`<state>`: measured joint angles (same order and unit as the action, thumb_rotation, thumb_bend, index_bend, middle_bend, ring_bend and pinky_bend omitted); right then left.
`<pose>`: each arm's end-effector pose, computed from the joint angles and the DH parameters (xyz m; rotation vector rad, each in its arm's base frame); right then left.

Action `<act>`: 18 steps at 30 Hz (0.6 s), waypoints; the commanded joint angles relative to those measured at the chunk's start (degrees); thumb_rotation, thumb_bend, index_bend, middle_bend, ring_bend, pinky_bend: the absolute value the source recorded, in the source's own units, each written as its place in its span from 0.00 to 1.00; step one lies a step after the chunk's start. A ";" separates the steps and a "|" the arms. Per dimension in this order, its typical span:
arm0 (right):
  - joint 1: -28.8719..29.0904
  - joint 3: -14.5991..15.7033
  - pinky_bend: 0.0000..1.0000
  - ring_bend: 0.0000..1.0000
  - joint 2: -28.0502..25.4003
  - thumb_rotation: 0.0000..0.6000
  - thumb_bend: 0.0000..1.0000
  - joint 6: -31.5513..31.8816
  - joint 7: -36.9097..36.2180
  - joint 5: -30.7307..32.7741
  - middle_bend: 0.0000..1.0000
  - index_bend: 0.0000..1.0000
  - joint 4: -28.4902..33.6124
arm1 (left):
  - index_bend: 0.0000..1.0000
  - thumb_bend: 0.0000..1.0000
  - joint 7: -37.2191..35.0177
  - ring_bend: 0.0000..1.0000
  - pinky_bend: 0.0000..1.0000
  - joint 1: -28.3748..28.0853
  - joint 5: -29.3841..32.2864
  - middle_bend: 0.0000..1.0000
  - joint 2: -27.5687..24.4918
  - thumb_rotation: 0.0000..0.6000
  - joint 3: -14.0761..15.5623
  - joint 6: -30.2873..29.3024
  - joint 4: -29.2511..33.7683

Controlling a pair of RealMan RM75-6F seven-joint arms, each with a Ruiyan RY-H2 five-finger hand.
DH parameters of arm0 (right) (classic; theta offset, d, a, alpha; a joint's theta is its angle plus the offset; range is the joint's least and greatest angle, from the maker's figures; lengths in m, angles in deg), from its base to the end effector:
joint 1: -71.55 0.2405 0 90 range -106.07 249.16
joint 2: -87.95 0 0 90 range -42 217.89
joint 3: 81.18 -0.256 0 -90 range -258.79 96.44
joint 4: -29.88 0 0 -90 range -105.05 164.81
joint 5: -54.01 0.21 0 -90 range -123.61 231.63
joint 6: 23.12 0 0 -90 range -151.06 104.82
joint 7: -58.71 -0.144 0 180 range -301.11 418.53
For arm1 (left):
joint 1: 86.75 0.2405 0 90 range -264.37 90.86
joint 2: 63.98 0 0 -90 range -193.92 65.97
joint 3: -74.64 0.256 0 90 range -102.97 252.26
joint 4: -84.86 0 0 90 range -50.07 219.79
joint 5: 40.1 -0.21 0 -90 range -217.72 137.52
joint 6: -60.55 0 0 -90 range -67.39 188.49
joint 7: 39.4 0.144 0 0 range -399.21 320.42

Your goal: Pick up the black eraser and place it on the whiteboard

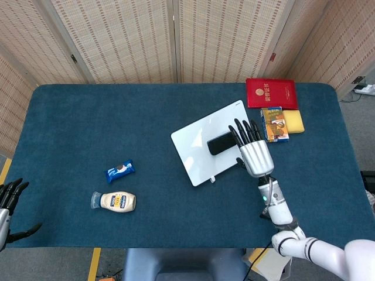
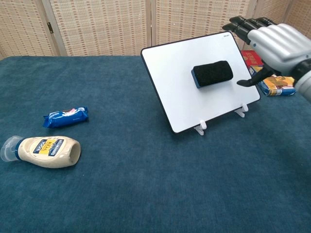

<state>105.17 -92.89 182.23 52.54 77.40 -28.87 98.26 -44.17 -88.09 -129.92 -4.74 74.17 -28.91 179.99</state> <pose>-0.1893 -0.3428 0.0247 1.6022 -0.4924 1.0520 -0.3077 0.1530 0.1821 -1.3718 -0.9245 -0.9526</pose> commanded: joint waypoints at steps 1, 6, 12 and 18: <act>-10.01 9.24 0.00 0.00 -19.66 1.00 0.18 1.11 0.60 -0.81 0.00 0.00 23.44 | 0.12 0.16 1.19 0.08 0.00 0.06 -0.37 0.09 0.38 0.98 0.03 -0.33 0.10; -16.45 15.40 0.00 0.00 -26.43 1.00 0.18 5.37 -2.75 -4.44 0.00 0.00 27.33 | 0.11 0.16 2.51 0.08 0.00 0.34 -1.28 0.09 1.26 0.98 -0.08 -1.65 -0.29; -22.28 17.71 0.00 0.00 -27.91 1.00 0.18 10.80 -7.90 -6.10 0.00 0.00 24.03 | 0.09 0.16 3.92 0.08 0.00 0.29 -1.29 0.09 2.09 0.98 -0.27 -1.80 -0.64; -23.92 17.33 0.00 0.00 -29.89 1.00 0.18 12.28 -11.34 -7.40 0.00 0.00 24.47 | 0.09 0.16 5.08 0.08 0.00 -0.25 -1.04 0.09 2.47 0.98 -0.36 -0.81 -1.01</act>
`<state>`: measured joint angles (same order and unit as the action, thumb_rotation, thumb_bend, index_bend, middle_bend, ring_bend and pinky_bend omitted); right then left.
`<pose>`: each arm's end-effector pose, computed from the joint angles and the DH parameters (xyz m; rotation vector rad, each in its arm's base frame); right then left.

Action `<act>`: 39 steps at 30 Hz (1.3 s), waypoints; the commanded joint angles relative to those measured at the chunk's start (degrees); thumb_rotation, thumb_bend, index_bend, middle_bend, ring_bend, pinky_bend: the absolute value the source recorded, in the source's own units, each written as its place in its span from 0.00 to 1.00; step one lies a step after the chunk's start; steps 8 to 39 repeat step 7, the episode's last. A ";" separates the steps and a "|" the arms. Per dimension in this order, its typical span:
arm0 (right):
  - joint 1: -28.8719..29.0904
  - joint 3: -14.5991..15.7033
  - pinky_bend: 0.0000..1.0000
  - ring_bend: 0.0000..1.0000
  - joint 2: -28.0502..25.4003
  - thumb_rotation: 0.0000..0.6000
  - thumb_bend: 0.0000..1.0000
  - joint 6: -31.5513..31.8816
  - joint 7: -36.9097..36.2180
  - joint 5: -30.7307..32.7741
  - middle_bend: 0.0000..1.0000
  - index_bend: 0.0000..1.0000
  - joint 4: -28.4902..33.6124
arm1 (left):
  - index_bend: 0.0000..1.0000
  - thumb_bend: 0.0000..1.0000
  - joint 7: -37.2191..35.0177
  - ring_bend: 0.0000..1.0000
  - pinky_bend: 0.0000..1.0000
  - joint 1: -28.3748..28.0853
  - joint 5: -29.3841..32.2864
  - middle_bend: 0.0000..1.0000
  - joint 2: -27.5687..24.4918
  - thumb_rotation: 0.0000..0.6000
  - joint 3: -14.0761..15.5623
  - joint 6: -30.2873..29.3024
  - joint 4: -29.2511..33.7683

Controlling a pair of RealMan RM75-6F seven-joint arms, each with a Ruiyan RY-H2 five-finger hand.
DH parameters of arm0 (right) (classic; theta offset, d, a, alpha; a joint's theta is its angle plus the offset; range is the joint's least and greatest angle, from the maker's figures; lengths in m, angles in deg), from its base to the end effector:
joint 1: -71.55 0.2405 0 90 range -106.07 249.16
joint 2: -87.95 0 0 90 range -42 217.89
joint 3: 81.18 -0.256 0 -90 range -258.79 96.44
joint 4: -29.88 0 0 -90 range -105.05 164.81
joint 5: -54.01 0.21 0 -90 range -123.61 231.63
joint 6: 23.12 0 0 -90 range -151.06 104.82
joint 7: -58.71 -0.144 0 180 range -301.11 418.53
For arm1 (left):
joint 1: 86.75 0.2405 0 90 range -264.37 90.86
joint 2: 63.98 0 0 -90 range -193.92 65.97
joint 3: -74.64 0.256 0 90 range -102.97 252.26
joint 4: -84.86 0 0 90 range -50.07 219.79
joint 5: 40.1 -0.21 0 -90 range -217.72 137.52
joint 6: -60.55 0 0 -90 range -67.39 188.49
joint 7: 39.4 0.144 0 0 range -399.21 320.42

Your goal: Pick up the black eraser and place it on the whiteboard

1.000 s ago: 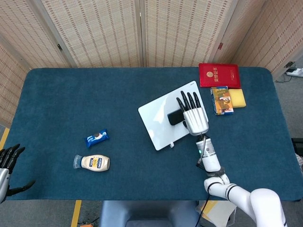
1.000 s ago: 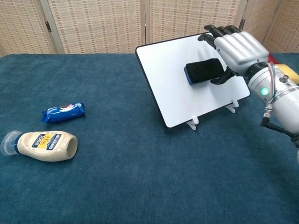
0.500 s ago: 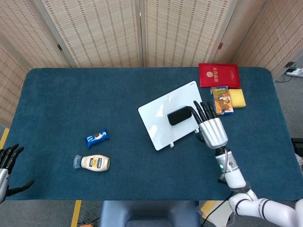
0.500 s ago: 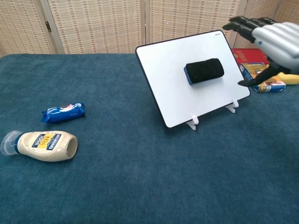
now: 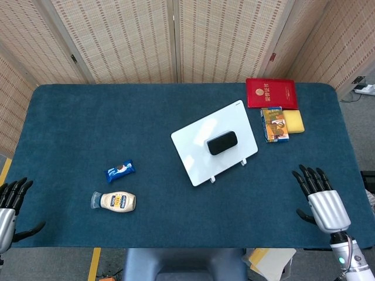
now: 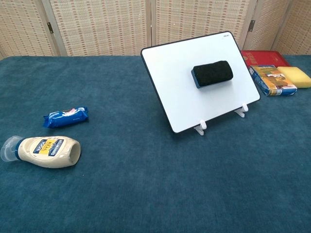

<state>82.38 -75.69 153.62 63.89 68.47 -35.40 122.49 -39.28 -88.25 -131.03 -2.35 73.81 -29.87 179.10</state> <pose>-0.2917 -0.1804 0.1328 1.6009 -0.7698 0.8379 -0.3036 0.1550 0.1724 -1.3971 -0.8532 -0.9350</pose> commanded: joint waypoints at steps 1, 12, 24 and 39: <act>-1.19 0.00 0.00 0.00 -1.46 1.00 0.18 0.70 -2.80 -0.96 0.00 0.00 0.29 | 0.09 0.16 0.36 0.08 0.00 -0.10 0.15 0.09 0.15 0.98 0.00 0.23 -0.23; -0.90 -0.68 0.00 0.00 -1.57 1.00 0.18 -1.22 -3.28 -1.35 0.00 0.00 0.03 | 0.09 0.16 0.86 0.08 0.00 -0.12 1.33 0.09 0.23 0.98 -0.27 0.71 -0.06; -0.90 -0.68 0.00 0.00 -1.57 1.00 0.18 -1.22 -3.28 -1.35 0.00 0.00 0.03 | 0.09 0.16 0.86 0.08 0.00 -0.12 1.33 0.09 0.23 0.98 -0.27 0.71 -0.06; -0.90 -0.68 0.00 0.00 -1.57 1.00 0.18 -1.22 -3.28 -1.35 0.00 0.00 0.03 | 0.09 0.16 0.86 0.08 0.00 -0.12 1.33 0.09 0.23 0.98 -0.27 0.71 -0.06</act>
